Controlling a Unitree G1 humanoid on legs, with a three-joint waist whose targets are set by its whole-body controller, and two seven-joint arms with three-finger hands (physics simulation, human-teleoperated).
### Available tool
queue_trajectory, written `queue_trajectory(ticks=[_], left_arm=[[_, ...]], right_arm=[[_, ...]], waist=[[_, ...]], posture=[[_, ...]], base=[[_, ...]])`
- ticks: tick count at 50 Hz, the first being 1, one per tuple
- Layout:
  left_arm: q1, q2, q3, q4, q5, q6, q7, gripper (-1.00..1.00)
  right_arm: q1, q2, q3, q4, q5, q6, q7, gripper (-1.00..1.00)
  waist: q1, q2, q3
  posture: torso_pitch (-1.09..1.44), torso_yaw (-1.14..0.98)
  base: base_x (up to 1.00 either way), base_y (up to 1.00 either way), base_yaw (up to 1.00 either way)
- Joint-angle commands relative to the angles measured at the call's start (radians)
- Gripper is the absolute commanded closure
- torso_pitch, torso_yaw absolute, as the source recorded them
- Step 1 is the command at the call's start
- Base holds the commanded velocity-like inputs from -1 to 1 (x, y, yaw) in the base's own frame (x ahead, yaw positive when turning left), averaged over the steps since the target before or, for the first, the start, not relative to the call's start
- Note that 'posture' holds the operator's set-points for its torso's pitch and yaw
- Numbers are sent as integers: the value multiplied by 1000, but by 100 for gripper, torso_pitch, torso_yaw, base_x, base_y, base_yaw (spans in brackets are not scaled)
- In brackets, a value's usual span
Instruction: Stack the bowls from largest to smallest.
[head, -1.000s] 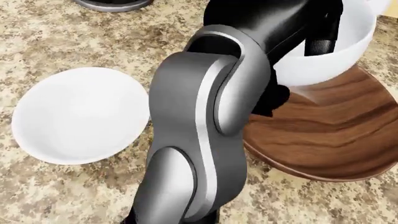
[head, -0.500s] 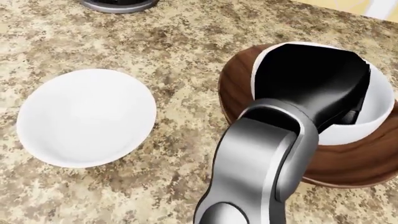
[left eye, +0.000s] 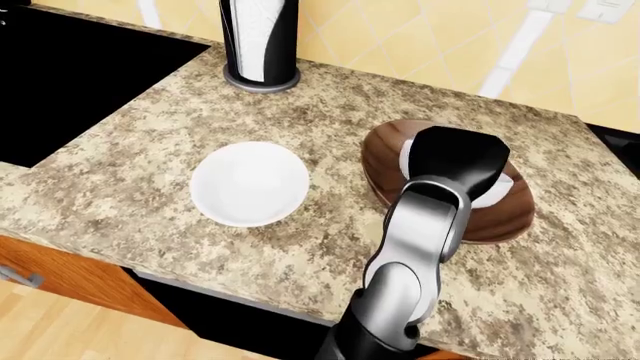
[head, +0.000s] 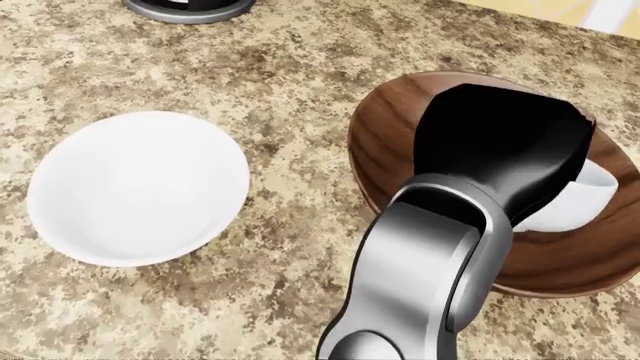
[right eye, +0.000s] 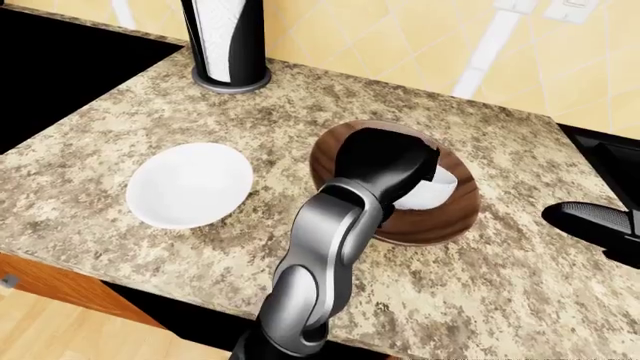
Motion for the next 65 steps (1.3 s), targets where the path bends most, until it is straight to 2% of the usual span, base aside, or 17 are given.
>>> queue_trajectory(ticks=[1,4,8,12,17,21,24,27,30,36,41,45,49,53,58,65], left_arm=[[-24,-14,-14,-32,1,-9,26,5],[-29,-15,-15,-44,6,-9,12,1],[-35,-27,-19,-79,25,-12,-26,-29],[-53,-34,-10,-115,40,-16,-68,-50],[-97,-53,10,-175,59,-16,-147,-57],[-134,-34,42,-212,40,-11,-187,-73],[-183,-3,75,-246,8,14,-230,-74],[-244,65,124,-301,-44,53,-296,-72],[-314,155,166,-332,-102,96,-350,-69],[-401,308,217,-373,-202,183,-434,-69],[-437,409,240,-399,-257,231,-490,-69],[-413,467,244,-433,-286,234,-515,-69],[-342,542,265,-479,-331,203,-531,-70],[-285,619,299,-489,-387,166,-513,-70],[-266,710,341,-478,-444,142,-497,-71],[-254,810,386,-481,-507,127,-526,-74]], right_arm=[[-7,-17,-20,-7,-12,-28,7,-100],[-4,-20,-33,-7,1,-26,2,-100],[-2,-26,-38,-7,13,-28,-5,-100],[-4,-46,-51,-4,45,-28,-27,-100],[-9,-61,-48,-3,64,-32,-49,-100],[-14,-74,-43,-1,77,-33,-66,-100],[-17,-87,-48,0,96,-32,-82,-100],[-14,-101,-63,0,121,-30,-94,-100],[-20,-100,-44,-5,115,-31,-106,-100],[-60,-149,0,-1,146,-32,-171,-100],[-70,-167,4,3,163,-30,-190,-100],[-70,-167,3,3,164,-31,-190,-100],[-61,-150,-3,1,150,-31,-173,-100],[-58,-149,-7,1,150,-31,-170,-100],[-59,-156,-11,1,158,-31,-179,-100],[-63,-153,2,-2,150,-31,-181,-100]], waist=[[0,-10,-17],[0,-10,-18],[1,-11,-17],[1,-11,-16],[2,-12,-13],[2,-12,-12],[2,-11,-12],[3,-8,-10],[2,-2,-6],[3,8,-3],[4,14,0],[4,18,2],[4,22,2],[2,29,0],[1,36,-1],[-1,44,0]], posture=[[0,0],[0,0],[0,0],[0,0],[0,0],[0,0],[0,0],[0,0],[0,0],[0,0],[0,0],[0,0],[0,0],[0,0],[0,0],[0,0]], base=[[0,0,0],[0,0,0],[0,0,0],[0,0,0],[0,0,0],[0,0,0],[0,0,0],[0,0,0],[0,0,0],[0,0,0],[0,0,0],[0,0,0],[0,0,0],[0,0,0],[0,0,0],[0,0,0]])
